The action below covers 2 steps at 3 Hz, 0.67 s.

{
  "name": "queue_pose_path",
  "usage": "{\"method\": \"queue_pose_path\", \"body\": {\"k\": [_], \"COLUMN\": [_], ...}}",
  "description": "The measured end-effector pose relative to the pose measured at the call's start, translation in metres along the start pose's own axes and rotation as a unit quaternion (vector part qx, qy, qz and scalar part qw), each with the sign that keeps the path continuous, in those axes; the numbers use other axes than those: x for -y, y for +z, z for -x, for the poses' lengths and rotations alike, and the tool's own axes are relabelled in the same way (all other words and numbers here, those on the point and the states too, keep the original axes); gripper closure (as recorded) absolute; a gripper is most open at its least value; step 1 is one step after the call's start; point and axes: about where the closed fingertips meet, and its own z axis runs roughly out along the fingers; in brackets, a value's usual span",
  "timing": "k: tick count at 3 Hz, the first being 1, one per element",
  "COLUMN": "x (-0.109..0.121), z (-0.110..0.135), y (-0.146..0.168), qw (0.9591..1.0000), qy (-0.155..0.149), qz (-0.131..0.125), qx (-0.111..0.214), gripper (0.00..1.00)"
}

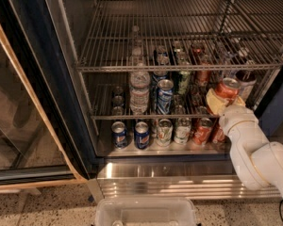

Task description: Pick coke can from middle shelf of fridge

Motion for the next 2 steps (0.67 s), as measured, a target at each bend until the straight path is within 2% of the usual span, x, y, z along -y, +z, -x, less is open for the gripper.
{"method": "queue_pose_path", "body": {"k": [2], "x": [0.007], "z": [0.017], "y": [-0.029], "qw": [0.9992], "qy": [0.039], "qz": [0.007], "qx": [-0.007], "gripper": [1.00]}}
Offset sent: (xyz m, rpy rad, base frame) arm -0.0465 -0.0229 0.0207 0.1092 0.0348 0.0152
